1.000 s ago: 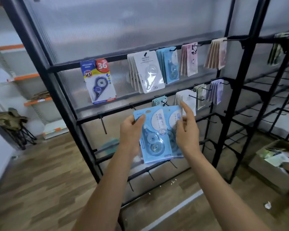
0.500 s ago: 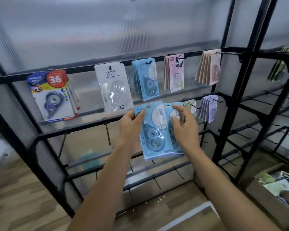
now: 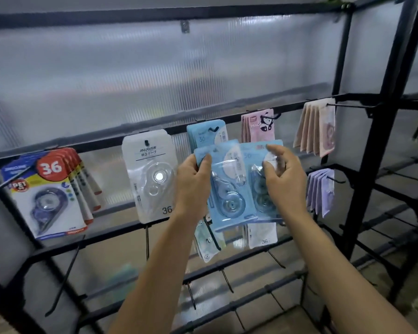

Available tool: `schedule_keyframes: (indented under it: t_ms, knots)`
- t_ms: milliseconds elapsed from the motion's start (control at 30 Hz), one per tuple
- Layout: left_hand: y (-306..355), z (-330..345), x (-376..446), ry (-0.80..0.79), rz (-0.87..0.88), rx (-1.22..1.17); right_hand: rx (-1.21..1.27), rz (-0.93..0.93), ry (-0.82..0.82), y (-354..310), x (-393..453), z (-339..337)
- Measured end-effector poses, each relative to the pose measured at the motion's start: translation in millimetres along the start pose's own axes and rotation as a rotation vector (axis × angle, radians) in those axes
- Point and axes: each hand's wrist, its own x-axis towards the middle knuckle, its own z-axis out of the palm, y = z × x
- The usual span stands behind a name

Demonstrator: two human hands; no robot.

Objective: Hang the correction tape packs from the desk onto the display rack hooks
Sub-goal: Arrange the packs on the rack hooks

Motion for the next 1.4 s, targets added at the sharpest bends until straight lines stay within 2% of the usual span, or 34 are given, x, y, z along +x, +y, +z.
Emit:
schedule_keyframes:
  t_ms: [200,500,633,800,1033,1400]
  knots:
    - [-0.9,11.5,32.8,0.014,0.081,0.029,0.027,-0.013,0.030,2.5,35.5,6.3]
    - [-11.6,26.9,63.7,0.157,0.168,0.100,0.089,-0.187,-0.022,-5.5,76.9,11.3]
    - [-20.2,30.0,68.9,0.229,0.148,0.142,0.134,-0.221,-0.051,-3.8,84.4,13.5]
    - [-22.0,29.4,78.3,0.329,0.166,0.270,0.268,-0.115,-0.293,-5.6,82.2,25.1]
    - [-17.4,28.8,84.0,0.444,0.294,0.595,0.312,-0.120,-0.425,-12.0,71.1,39.8]
    - [-27.5,22.5,77.7,0.399,0.267,0.429,0.283,-0.132,-0.460,-12.5,68.5,45.7]
